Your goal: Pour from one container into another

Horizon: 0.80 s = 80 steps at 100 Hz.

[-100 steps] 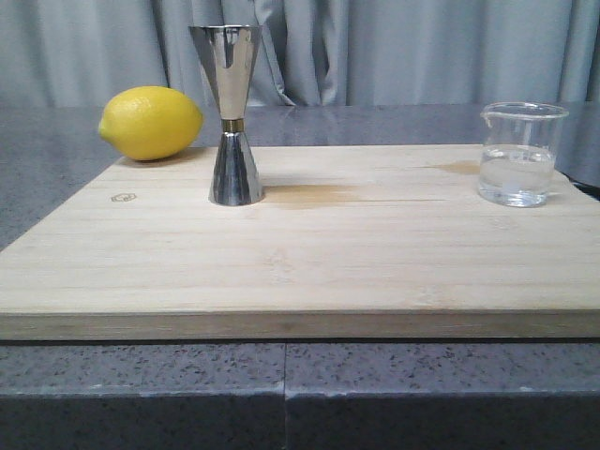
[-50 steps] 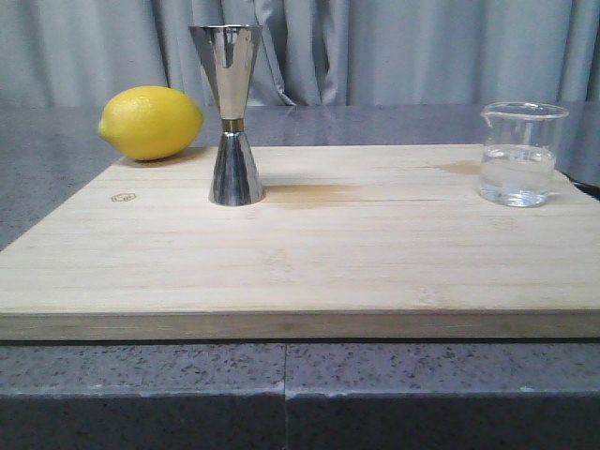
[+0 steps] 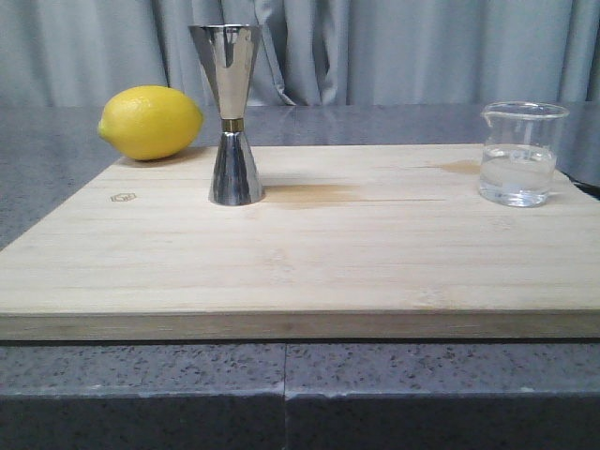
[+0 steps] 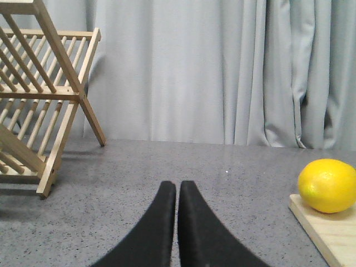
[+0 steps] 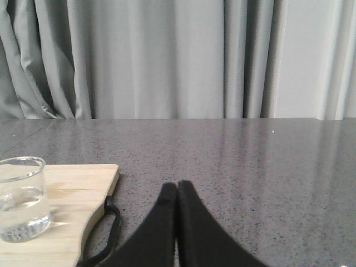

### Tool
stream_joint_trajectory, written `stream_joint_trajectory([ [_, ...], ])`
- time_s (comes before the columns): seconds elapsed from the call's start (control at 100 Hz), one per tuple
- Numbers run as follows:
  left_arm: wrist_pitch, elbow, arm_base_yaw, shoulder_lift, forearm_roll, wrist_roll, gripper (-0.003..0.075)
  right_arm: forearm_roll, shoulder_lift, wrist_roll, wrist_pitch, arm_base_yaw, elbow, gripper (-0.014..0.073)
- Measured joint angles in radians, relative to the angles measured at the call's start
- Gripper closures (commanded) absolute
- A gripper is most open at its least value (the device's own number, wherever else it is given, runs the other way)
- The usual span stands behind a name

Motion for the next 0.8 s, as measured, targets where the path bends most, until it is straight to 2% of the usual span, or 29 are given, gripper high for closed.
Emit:
stream_joint_trajectory([
  [0.14, 0.080, -0.065, 0.000, 0.000, -0.039, 0.000, 0.0739, 0.000, 0.000, 0.000, 0.131, 0.000, -0.089, 0.0666],
  [0.26, 0.210, -0.205, 0.000, 0.012, -0.042, 0.000, 0.0739, 0.000, 0.009, 0.000, 0.257, 0.000, -0.202, 0.0666],
  [0.42, 0.368, -0.379, 0.000, 0.132, 0.000, 0.000, 0.0739, 0.000, 0.100, 0.000, 0.384, 0.000, -0.343, 0.0665],
  [0.6, 0.487, -0.544, 0.000, 0.296, 0.030, 0.000, 0.0739, 0.000, 0.213, 0.000, 0.440, 0.000, -0.473, 0.0666],
  [0.8, 0.494, -0.590, 0.000, 0.372, 0.033, 0.000, 0.0739, 0.000, 0.261, -0.001, 0.437, 0.000, -0.520, 0.0666],
])
